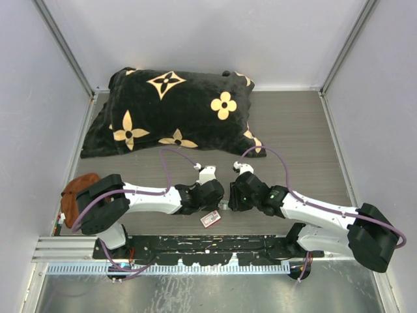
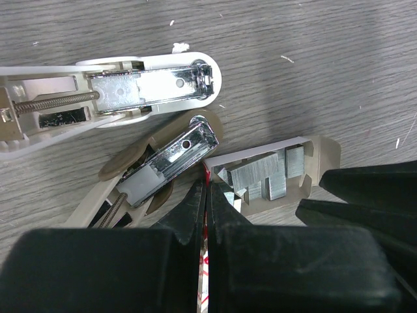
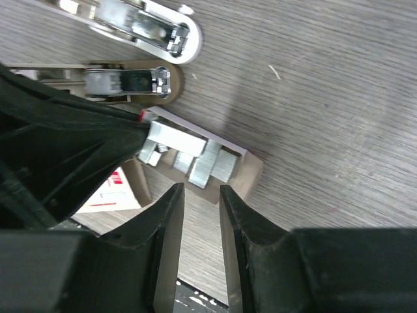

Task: Load the staples into the stapler

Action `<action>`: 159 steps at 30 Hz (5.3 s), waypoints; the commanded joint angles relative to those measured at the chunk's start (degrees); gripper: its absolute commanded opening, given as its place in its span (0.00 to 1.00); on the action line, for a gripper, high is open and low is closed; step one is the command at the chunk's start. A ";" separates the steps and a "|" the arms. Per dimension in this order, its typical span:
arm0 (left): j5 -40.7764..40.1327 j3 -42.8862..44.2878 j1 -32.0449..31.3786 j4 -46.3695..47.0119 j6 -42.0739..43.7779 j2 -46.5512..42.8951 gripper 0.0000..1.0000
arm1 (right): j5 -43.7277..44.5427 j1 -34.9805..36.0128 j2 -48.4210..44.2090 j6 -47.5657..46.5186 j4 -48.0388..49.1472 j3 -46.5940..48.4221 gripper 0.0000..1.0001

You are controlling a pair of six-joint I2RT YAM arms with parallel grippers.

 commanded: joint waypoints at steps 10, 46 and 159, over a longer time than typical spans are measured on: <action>-1.33 2.13 0.09 -0.53 0.93 -0.42 0.00 | 7.71 1.32 4.10 1.46 -0.08 2.11 0.39; -0.65 2.21 0.10 0.13 1.45 -0.33 0.00 | 12.39 3.40 9.24 1.71 -0.02 4.41 0.33; 4.42 1.78 1.66 -1.85 6.36 -6.54 0.44 | 9.67 2.66 5.44 11.11 -0.16 -2.50 0.01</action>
